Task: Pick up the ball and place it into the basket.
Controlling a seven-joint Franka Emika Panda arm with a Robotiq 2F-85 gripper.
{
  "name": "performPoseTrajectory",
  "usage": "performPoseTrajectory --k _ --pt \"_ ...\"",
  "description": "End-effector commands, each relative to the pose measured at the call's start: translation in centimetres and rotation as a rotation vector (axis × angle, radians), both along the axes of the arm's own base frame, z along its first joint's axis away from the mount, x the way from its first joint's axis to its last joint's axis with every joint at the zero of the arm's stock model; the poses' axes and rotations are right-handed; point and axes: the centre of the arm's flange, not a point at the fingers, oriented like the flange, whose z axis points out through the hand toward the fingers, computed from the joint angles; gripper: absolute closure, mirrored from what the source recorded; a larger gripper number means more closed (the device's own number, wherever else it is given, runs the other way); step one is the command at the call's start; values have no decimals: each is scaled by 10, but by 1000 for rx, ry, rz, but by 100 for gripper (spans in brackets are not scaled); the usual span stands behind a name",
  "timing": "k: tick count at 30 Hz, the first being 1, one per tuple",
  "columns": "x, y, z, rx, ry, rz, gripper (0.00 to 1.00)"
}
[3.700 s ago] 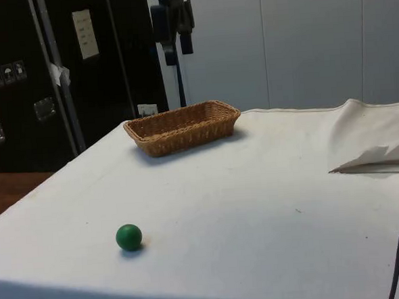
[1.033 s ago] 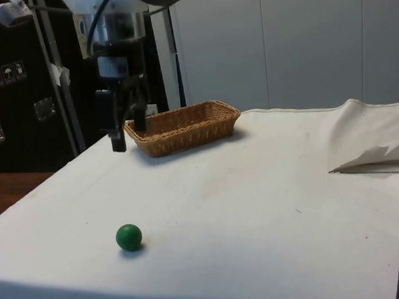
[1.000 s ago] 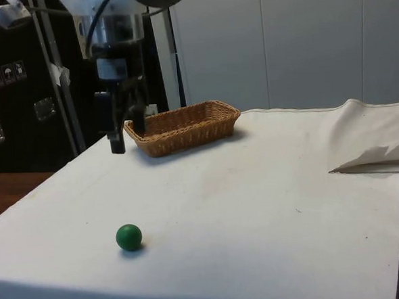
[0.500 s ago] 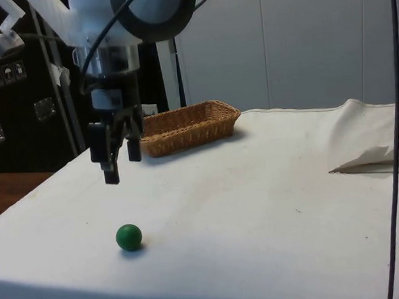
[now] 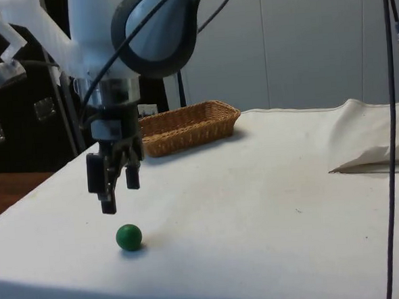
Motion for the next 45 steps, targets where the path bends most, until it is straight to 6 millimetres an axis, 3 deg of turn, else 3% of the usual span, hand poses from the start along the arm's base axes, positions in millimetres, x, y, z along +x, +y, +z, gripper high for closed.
performPoseTrajectory --k 1,14,27,38,40,41,44,45 --pt "0 2 -3 21 -1 0 0" --pt "0 4 -29 32 -14 -16 0" --pt "0 21 -59 71 -17 -29 0" --pt "1 20 -62 55 -15 -29 0" --pt "1 19 -63 50 -15 -28 9" --pt "1 20 -63 53 -15 -28 9" --pt "1 19 -63 52 -16 -28 37" --pt "1 19 -63 51 -15 -28 58"
